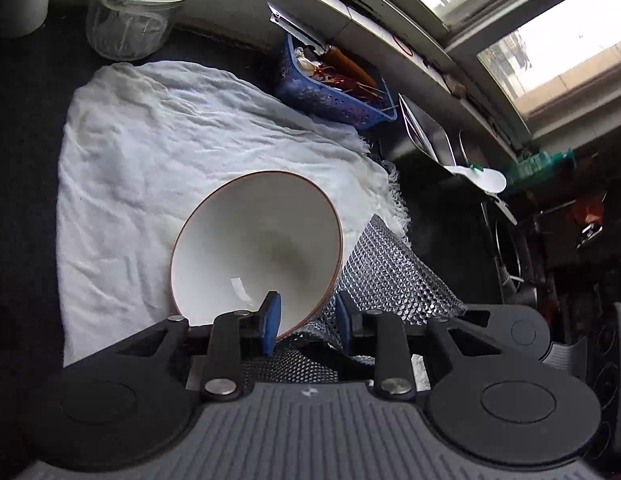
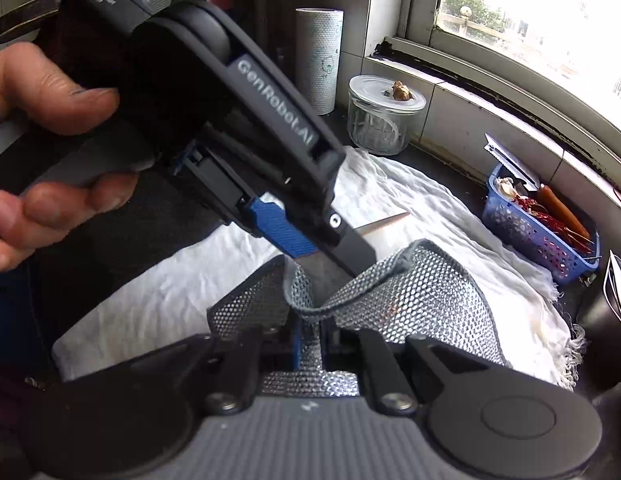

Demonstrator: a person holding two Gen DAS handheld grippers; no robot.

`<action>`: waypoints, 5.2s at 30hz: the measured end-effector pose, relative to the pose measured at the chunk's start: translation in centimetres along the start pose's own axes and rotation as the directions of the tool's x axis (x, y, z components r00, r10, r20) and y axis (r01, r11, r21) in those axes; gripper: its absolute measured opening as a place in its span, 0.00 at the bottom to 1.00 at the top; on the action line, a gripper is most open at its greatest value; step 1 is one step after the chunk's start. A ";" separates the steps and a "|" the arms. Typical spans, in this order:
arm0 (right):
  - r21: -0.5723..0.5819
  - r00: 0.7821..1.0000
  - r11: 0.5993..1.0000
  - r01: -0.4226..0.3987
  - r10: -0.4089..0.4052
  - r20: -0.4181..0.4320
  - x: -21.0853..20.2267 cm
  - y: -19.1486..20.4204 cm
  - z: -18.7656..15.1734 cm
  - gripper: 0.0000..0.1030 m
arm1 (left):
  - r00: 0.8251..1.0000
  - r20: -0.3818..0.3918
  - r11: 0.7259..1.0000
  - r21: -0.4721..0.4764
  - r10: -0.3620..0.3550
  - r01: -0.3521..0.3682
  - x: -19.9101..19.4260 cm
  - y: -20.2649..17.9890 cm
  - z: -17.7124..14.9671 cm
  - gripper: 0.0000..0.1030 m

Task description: Clean bowl

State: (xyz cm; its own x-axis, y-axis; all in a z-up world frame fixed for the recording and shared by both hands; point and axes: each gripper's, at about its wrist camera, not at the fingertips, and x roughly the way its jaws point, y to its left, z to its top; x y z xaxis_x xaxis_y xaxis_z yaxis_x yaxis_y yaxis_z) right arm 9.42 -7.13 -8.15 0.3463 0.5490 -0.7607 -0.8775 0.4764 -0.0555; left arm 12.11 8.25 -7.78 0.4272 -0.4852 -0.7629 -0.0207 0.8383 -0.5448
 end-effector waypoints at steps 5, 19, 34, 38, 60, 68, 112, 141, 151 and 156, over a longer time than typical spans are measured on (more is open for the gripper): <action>-0.003 1.000 1.000 0.023 -0.023 -0.004 -0.2 -0.3 -0.2 0.09 | 0.993 0.032 0.967 -0.226 -0.112 0.116 0.3 2.0 -0.9 0.11; -0.091 0.997 0.994 -0.063 0.059 -0.050 0.3 2.4 -1.0 0.08 | 0.940 0.265 0.707 -0.622 -0.215 0.337 0.5 6.3 -3.3 0.18; -0.069 0.999 0.997 0.016 -0.018 -0.026 -0.5 0.2 -0.7 0.08 | 0.998 0.038 0.993 -0.104 -0.055 0.059 0.3 0.6 -2.1 0.11; -0.093 0.999 0.995 0.022 -0.024 -0.023 -0.7 0.4 -0.8 0.08 | 0.989 0.083 0.946 -0.292 -0.119 0.138 -0.1 2.4 -2.8 0.11; -0.117 0.999 0.993 0.024 -0.027 -0.022 -0.3 0.8 -0.3 0.08 | 0.999 0.023 0.997 -0.080 0.022 -0.020 0.2 0.1 -2.0 0.19; -0.154 0.999 0.987 0.036 -0.039 -0.021 -1.0 1.3 -0.5 0.08 | 0.989 0.085 0.903 -0.404 -0.120 0.144 -0.8 2.9 -2.8 0.13; -0.129 0.999 0.992 0.010 -0.015 -0.039 0.2 3.1 -0.5 0.08 | 0.984 0.145 0.853 -0.496 -0.103 0.162 -0.1 4.3 -4.0 0.22; -0.160 0.998 0.987 -0.002 -0.008 -0.064 0.8 3.2 -0.6 0.08 | 0.985 0.147 0.892 -0.427 -0.095 0.150 -0.4 3.2 -2.8 0.17; -0.121 0.998 0.991 0.055 -0.058 -0.021 -0.4 1.2 0.3 0.09 | 0.995 0.097 0.999 -0.054 0.014 -0.009 -0.5 -0.2 -2.8 0.14; -0.139 0.998 0.990 0.036 -0.042 -0.037 0.1 2.0 -0.1 0.08 | 0.986 0.143 0.964 -0.240 -0.086 0.119 -0.3 2.0 -2.9 0.11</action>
State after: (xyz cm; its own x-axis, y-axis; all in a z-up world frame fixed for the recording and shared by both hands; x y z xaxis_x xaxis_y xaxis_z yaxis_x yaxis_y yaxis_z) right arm 7.66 -6.24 -8.38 0.3702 0.5031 -0.7809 -0.9020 0.3958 -0.1726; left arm 9.34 9.38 -9.65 0.5524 -0.5147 -0.6557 -0.1860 0.6907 -0.6988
